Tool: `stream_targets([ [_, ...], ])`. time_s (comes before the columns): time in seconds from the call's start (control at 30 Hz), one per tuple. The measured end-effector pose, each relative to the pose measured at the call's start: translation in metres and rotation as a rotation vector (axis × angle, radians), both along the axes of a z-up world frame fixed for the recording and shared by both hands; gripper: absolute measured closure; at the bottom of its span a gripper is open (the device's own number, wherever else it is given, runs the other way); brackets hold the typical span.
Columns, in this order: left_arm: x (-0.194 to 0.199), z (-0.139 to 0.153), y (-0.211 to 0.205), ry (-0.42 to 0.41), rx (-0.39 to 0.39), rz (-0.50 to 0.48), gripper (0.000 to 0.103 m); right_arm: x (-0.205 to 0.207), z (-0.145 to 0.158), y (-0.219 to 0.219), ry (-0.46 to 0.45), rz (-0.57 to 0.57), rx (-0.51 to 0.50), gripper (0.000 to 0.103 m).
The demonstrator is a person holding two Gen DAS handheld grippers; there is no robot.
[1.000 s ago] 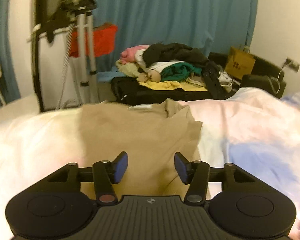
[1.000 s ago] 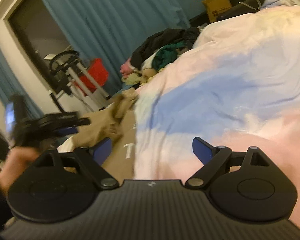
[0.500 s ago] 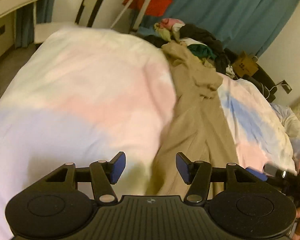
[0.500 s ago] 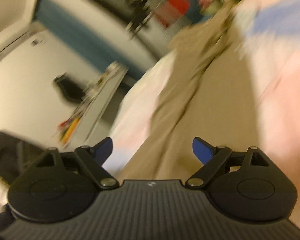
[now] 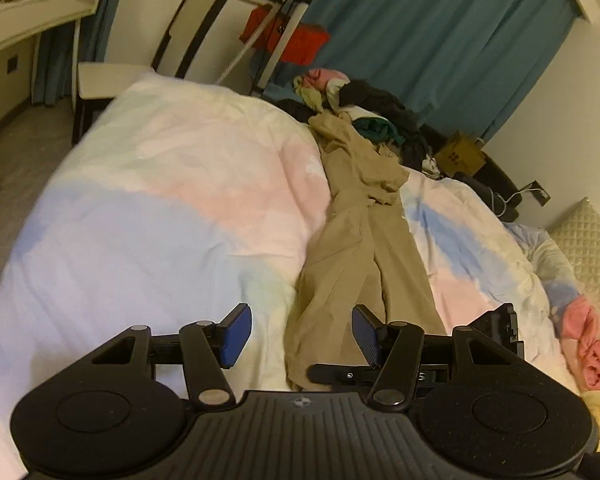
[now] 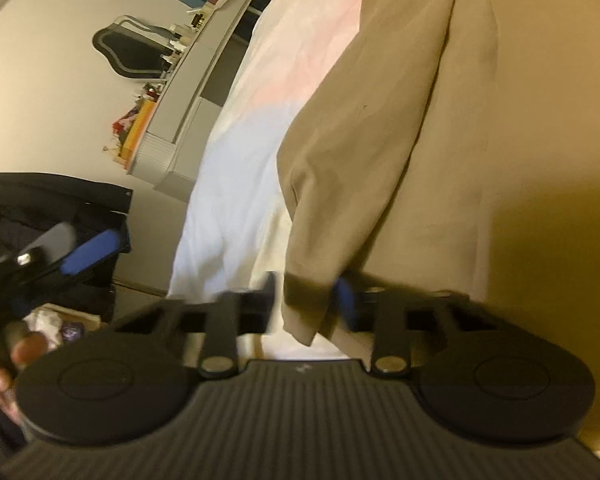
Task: Fold clothes
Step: 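Grasp the folded strip edge with the right gripper and straighten it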
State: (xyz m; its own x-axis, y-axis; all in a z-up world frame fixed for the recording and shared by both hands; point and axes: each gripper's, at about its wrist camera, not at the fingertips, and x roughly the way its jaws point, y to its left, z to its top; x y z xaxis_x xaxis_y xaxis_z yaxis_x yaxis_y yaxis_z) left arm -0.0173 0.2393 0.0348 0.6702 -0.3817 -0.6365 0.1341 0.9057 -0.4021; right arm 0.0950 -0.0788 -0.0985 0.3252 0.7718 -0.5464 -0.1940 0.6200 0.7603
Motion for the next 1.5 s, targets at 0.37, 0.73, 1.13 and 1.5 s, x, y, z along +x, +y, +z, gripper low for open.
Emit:
stream_targets([
  [0.37, -0.003, 0.012, -0.043, 0.038, 0.075, -0.057, 0.045, -0.043, 0.07, -0.05, -0.191, -0.044, -0.059, 0.099],
  [0.73, 0.047, -0.025, -0.099, 0.232, 0.083, -0.038, 0.044, -0.058, 0.035, -0.082, -0.138, -0.091, -0.113, 0.099],
  [1.13, 0.095, -0.088, -0.114, 0.386, 0.044, -0.007, 0.041, -0.075, 0.047, -0.133, -0.143, -0.283, -0.047, 0.086],
  [1.5, 0.103, -0.106, -0.125, 0.398, -0.083, -0.119, 0.033, -0.097, 0.024, -0.189, -0.016, -0.542, -0.038, 0.025],
])
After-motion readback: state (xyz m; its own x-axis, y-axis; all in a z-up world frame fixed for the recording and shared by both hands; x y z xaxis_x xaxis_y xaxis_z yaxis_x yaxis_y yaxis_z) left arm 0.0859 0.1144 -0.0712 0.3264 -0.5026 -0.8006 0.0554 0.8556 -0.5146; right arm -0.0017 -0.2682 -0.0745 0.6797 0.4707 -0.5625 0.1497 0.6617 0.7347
